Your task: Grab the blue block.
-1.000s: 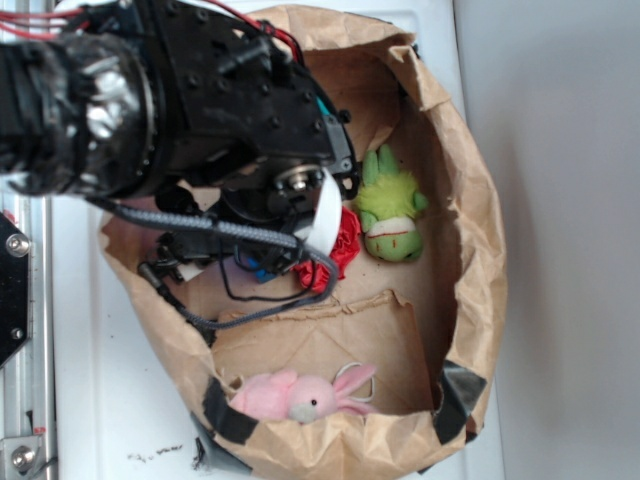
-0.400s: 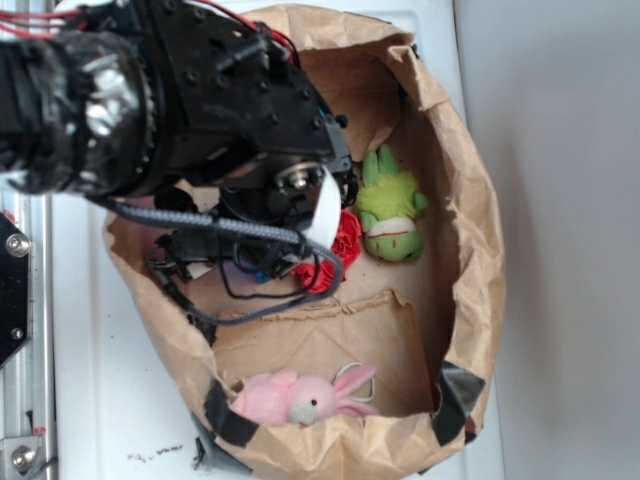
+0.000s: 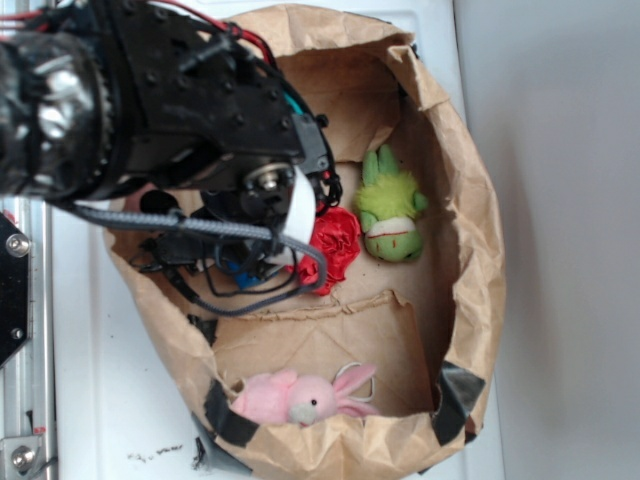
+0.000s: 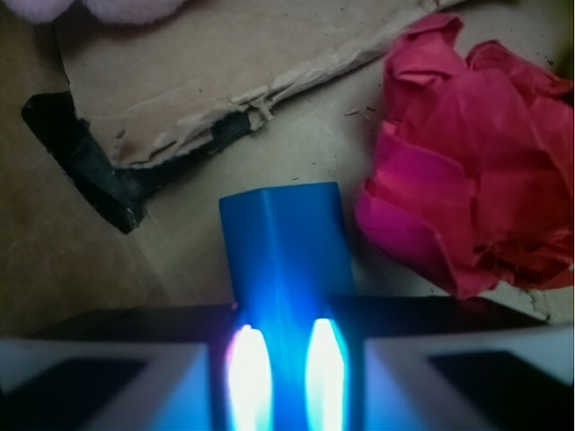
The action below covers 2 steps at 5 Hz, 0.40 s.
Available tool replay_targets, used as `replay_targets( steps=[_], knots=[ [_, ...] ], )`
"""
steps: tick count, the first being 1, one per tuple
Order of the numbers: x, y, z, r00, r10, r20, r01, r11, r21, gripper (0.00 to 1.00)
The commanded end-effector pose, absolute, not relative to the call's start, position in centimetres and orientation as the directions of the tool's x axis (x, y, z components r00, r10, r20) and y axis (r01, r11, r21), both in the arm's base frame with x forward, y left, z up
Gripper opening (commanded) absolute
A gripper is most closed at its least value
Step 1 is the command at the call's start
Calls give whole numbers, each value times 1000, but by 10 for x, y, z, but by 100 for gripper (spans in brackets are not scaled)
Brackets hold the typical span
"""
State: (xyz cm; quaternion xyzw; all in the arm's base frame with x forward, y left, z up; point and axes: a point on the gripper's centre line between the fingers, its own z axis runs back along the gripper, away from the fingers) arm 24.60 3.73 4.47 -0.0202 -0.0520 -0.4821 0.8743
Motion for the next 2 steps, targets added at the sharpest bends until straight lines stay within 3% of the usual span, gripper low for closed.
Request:
replay_targets(
  steps=[1, 2],
  knots=[
    [246, 39, 60, 535, -833, 140, 829, 550, 103, 0],
    [246, 41, 61, 533, -834, 145, 831, 548, 97, 0]
  ],
)
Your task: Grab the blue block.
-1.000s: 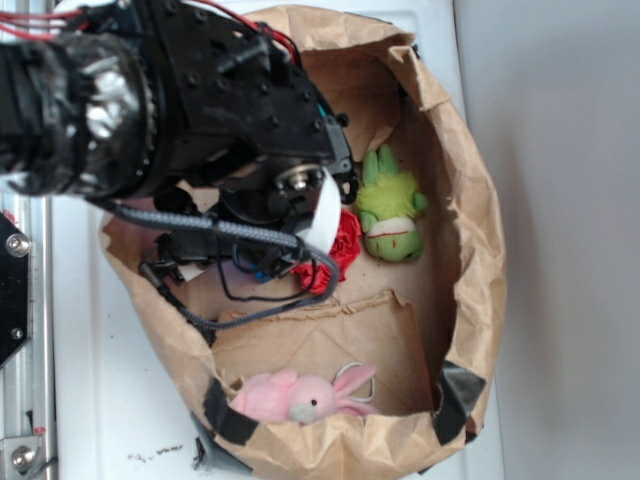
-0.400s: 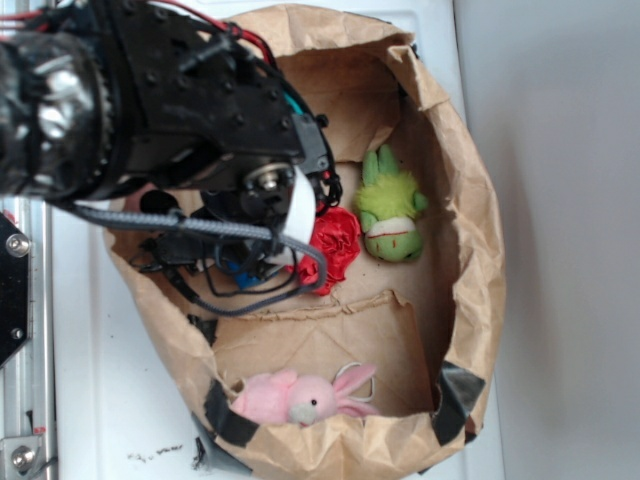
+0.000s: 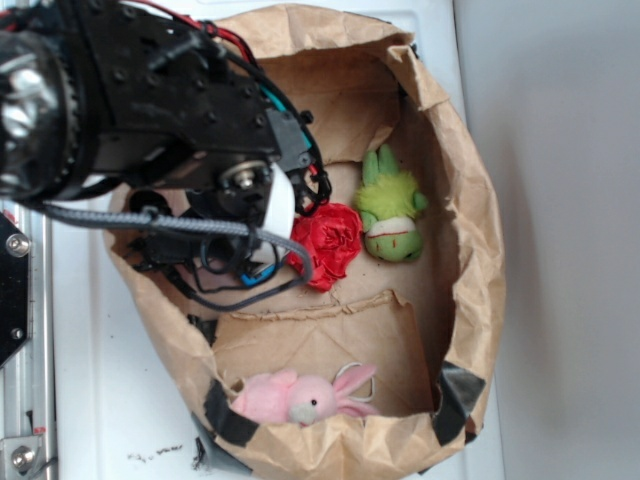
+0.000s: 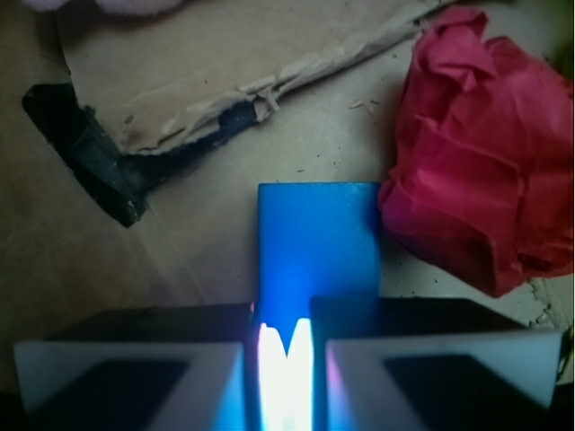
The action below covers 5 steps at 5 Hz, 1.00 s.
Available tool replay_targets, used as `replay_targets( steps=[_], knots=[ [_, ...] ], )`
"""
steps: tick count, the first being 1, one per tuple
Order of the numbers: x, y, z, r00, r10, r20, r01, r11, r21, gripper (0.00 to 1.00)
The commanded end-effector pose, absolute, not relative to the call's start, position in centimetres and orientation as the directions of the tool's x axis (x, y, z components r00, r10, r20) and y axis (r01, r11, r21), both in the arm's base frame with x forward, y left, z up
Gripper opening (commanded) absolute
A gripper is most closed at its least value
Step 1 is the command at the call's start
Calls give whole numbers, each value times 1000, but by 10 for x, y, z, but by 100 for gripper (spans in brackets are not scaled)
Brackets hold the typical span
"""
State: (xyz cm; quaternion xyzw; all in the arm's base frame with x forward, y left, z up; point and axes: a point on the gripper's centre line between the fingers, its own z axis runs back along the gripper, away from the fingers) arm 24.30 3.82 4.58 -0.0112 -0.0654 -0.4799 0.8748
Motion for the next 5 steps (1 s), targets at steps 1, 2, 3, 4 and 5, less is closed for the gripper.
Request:
replay_targets(
  steps=[1, 2, 3, 4, 5],
  knots=[
    [248, 39, 59, 535, -835, 128, 831, 548, 95, 85],
    [248, 38, 59, 531, -838, 125, 835, 542, 92, 100],
    [248, 37, 58, 534, -837, 121, 833, 545, 96, 100],
    [250, 37, 58, 536, -836, 118, 832, 547, 92, 100],
    [250, 38, 58, 533, -838, 116, 836, 543, 82, 100]
  ],
)
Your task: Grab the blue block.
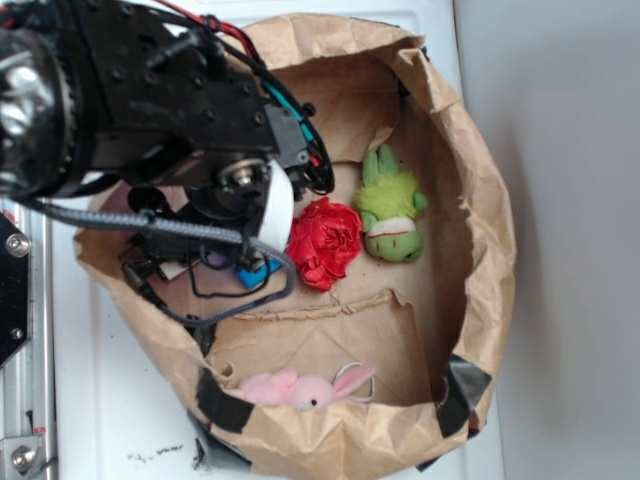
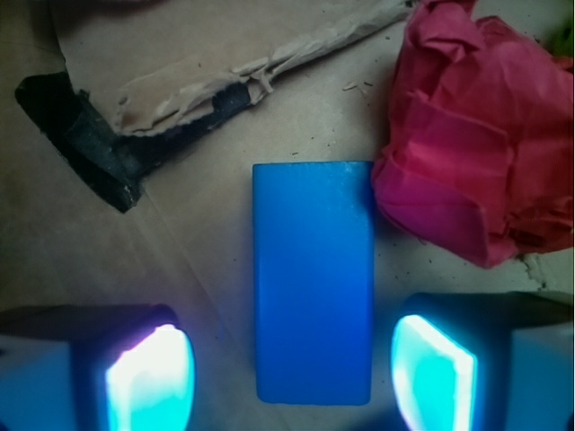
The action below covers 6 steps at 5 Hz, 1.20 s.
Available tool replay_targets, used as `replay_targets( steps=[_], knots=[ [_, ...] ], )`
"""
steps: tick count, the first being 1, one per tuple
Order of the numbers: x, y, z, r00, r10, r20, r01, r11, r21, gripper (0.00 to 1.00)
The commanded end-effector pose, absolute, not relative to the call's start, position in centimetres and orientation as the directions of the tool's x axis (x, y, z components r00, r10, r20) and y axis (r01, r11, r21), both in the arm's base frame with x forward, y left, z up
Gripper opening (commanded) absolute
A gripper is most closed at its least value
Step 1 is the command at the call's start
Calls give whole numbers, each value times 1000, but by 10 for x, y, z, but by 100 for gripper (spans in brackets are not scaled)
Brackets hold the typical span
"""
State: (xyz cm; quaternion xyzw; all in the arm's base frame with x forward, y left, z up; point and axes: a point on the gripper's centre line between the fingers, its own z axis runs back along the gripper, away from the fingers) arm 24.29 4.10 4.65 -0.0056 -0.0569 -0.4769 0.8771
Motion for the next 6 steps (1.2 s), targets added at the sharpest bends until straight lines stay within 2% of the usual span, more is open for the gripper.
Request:
replay_targets(
  steps=[1, 2, 4, 6],
  knots=[
    [252, 41, 62, 536, -833, 133, 834, 547, 64, 100],
    [251, 49, 69, 539, -826, 165, 831, 553, 53, 100],
    [257, 45, 66, 545, -828, 133, 831, 555, 42, 100],
    [261, 40, 61, 566, -816, 120, 815, 575, 65, 100]
  ],
)
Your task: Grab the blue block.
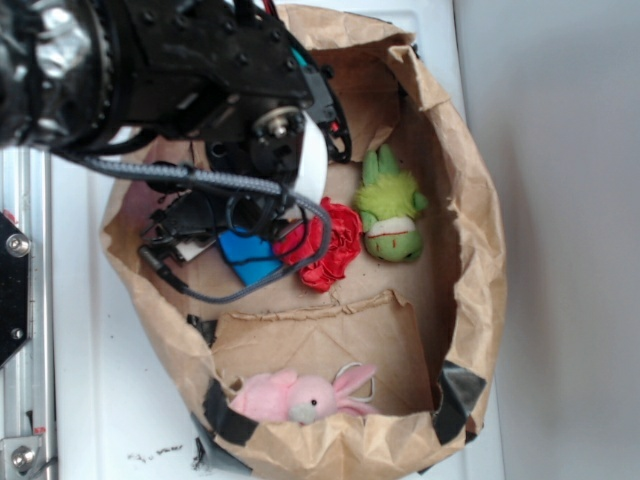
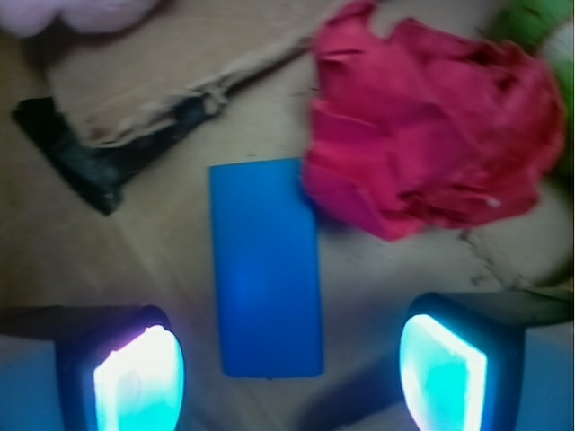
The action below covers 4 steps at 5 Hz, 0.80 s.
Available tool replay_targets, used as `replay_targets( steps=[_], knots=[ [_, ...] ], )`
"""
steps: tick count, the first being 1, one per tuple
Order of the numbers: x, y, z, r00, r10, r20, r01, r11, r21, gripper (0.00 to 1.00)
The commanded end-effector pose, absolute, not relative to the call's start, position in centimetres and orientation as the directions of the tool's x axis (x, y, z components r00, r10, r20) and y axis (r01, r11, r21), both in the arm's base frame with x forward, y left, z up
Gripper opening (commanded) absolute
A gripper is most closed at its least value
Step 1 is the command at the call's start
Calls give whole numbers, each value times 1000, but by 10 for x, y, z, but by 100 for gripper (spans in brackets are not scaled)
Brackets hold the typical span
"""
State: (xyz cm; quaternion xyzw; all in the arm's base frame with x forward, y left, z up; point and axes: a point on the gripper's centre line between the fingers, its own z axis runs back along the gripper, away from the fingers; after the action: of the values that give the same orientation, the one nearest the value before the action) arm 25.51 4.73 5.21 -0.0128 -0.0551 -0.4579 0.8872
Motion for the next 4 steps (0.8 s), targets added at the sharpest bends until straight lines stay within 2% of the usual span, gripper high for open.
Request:
replay_targets(
  steps=[1, 3, 4],
  knots=[
    [261, 40, 61, 566, -816, 120, 815, 575, 65, 100],
    [261, 40, 61, 566, -816, 120, 815, 575, 65, 100],
    [254, 34, 45, 553, -816, 168, 804, 575, 149, 100]
  ],
)
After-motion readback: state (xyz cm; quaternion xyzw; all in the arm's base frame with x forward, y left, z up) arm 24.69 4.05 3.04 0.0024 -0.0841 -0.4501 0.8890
